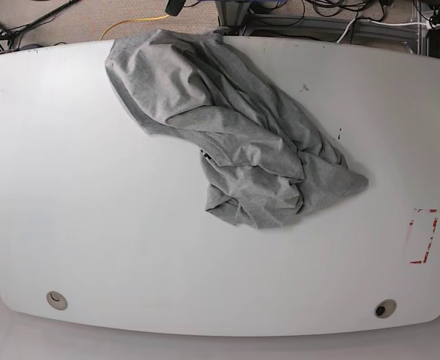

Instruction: Fold the T-shirt properly

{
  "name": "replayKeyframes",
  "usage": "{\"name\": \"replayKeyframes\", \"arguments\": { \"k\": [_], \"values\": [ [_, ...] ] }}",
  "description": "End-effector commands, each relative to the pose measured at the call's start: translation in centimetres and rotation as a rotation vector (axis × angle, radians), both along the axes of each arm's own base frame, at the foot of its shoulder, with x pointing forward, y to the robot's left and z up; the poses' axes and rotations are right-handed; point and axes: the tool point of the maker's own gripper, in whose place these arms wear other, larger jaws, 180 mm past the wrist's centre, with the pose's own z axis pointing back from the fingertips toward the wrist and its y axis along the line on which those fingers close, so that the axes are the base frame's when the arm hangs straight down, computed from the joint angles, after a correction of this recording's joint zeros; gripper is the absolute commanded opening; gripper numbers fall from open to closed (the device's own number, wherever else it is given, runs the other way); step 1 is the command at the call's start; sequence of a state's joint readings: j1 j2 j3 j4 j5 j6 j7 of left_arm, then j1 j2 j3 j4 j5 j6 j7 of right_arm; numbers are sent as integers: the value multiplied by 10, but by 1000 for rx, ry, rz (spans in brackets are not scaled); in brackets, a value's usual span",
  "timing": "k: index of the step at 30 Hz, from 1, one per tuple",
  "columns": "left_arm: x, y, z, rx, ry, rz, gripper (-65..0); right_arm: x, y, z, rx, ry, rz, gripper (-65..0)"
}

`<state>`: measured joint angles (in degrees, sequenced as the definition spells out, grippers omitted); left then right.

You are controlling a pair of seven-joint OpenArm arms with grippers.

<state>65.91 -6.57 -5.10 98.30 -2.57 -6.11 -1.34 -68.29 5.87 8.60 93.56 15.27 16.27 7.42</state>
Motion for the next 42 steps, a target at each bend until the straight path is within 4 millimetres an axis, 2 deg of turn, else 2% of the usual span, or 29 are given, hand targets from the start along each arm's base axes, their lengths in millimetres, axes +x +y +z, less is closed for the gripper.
{"name": "replayKeyframes", "arguments": {
  "k": [1, 6, 8, 9, 13, 18, 25, 32, 37, 39, 42],
  "values": [
    [7, 9, 20, 26, -47, 3, -249, 8, 0, 20, -3, -49, 9, -496],
    [28, 5, 48, 29, -125, -9, -118, 34, 3, 51, -6, -139, 35, -496],
    [29, 3, 54, 27, -134, -13, -97, 40, -6, 56, -33, -151, 32, -496],
    [30, 3, 56, 26, -137, -15, -96, 41, -10, 57, -44, -142, 35, -496],
    [40, 1, 62, 24, -169, -17, -96, 74, -18, 63, -75, -194, 52, -496],
    [44, 5, 66, 35, -183, -16, -94, 103, -29, 68, -112, -242, 58, -496],
    [66, 5, 69, 37, -244, -17, -90, 156, -44, 77, -158, -363, 46, -496],
    [79, 5, 71, 37, -281, -16, -89, 216, -48, 80, -179, -417, 71, -490],
    [82, 5, 73, 37, -292, -15, -89, 249, -48, 80, -188, -392, 112, -487],
    [88, 5, 74, 37, -307, -15, -89, 265, -42, 82, -178, -386, 161, -458],
    [90, 5, 74, 38, -313, -14, -89, 276, -32, 83, -170, -356, 266, -363]
  ]
}}
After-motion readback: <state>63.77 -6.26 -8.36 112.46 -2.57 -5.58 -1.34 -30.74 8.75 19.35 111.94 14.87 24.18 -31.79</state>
